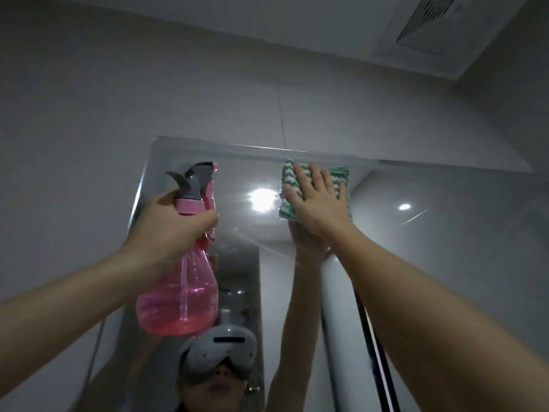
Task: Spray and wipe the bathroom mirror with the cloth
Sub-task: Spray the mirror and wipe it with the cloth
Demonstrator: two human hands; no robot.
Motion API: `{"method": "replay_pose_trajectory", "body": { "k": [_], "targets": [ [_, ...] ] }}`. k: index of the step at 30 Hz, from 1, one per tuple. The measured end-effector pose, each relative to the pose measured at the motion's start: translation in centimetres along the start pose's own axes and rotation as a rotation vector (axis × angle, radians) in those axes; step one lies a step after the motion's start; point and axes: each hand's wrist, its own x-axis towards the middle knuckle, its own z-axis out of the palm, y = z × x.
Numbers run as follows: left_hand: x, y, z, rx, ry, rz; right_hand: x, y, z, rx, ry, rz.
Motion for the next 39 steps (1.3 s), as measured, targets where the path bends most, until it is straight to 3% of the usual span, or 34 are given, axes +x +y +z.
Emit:
{"method": "replay_pose_trajectory", "body": {
  "k": [4,12,16,24,30,39],
  "targets": [
    [-0.6,0.6,1.6,0.008,-0.035,0.007,-0.7,2.2,-0.4,0.011,-0.003,0.056],
    [1.1,0.0,-0.3,0.018,-0.051,0.023,0.4,-2.6,0.5,0.053,0.059,0.189],
    [2.3,-0.6,-2.5,0.057,-0.029,0.062,2.4,-7.9,1.2,0.068,0.067,0.116],
    [2.9,-1.9,-7.4,0.078,0.097,0.086,4.7,-19.1,3.2,0.009,0.050,-0.245],
    [2.0,-2.2,-7.8,0.073,0.082,0.074,4.6,-15.8,2.4,-0.024,-0.030,-0.370],
    [-3.8,-2.1,-4.1,-0.077,-0.062,-0.049,-2.9,-3.9,1.6,-0.020,-0.028,-0.071]
  ]
}}
